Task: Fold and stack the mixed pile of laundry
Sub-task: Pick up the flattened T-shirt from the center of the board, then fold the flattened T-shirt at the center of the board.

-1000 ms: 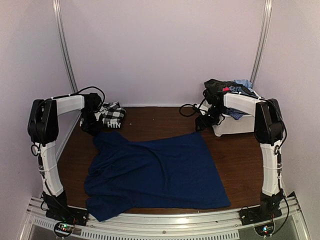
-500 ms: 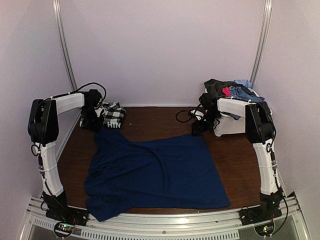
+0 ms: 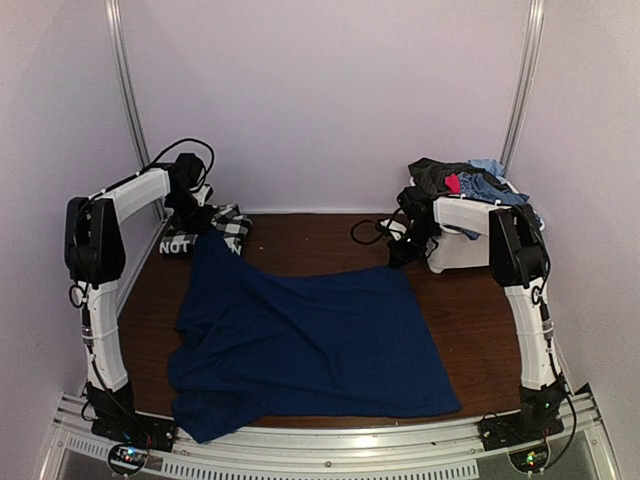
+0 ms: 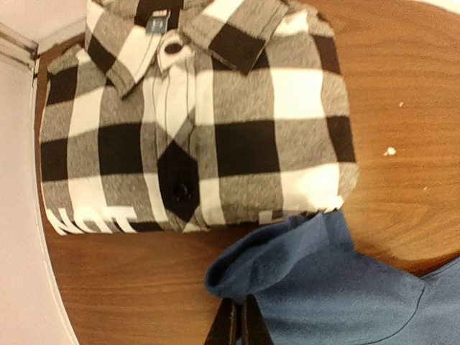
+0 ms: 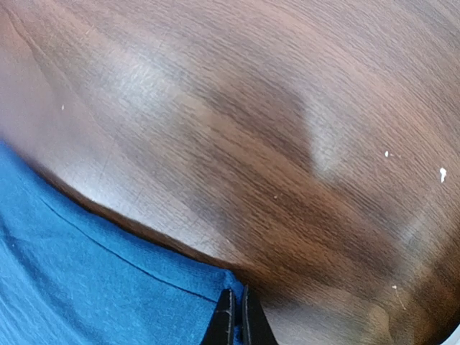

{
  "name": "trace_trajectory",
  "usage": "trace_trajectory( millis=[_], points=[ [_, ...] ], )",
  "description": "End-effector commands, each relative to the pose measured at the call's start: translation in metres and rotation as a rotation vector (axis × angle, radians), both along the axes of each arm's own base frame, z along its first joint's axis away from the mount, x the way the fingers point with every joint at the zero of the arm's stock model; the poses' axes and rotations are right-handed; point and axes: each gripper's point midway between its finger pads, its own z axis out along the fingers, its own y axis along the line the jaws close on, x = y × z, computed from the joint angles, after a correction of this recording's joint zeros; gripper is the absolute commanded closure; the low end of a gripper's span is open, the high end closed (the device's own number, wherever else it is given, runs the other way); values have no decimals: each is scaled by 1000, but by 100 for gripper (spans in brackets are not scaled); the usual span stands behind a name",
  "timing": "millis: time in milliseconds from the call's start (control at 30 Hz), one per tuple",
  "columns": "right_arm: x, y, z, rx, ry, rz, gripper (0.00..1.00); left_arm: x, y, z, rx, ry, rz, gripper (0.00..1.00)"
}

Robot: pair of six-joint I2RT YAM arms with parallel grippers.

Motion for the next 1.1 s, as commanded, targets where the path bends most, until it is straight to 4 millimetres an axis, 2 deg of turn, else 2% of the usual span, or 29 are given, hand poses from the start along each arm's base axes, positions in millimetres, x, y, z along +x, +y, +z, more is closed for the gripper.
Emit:
trace_trajectory(
  millis=[0,167,200,267,367,533,567,667,767,867,1067],
  points=[
    [3,-5,21,-28,-44,-35,100,31,-13,26,-61,-105,-24,100],
    [33,-27,77,-29,-174,-155,100,54,-17,49,-101,-196,-2,100],
    [37,-32,84,-23,-188,-179,100,59,-24,56,-136,-216,-13,100],
    [42,-42,93,-22,-209,-219,100,69,-24,61,-152,-245,0,100],
    [42,-51,100,-34,-226,-245,100,72,-24,62,-159,-251,0,100],
    [33,-51,112,0,-252,-254,100,64,-24,47,-145,-213,-21,100],
    [27,-46,107,30,-222,-237,100,61,-31,46,-177,-207,-55,100],
    [21,-36,102,61,-190,-207,100,53,-33,52,-191,-208,-71,100],
    [15,-24,105,79,-187,-166,100,40,-33,60,-198,-224,-80,100],
    [10,-14,105,83,-180,-129,100,21,-33,52,-210,-196,-87,100],
    [5,-12,111,38,-201,-113,100,-4,-37,48,-246,-187,-105,100]
  ],
)
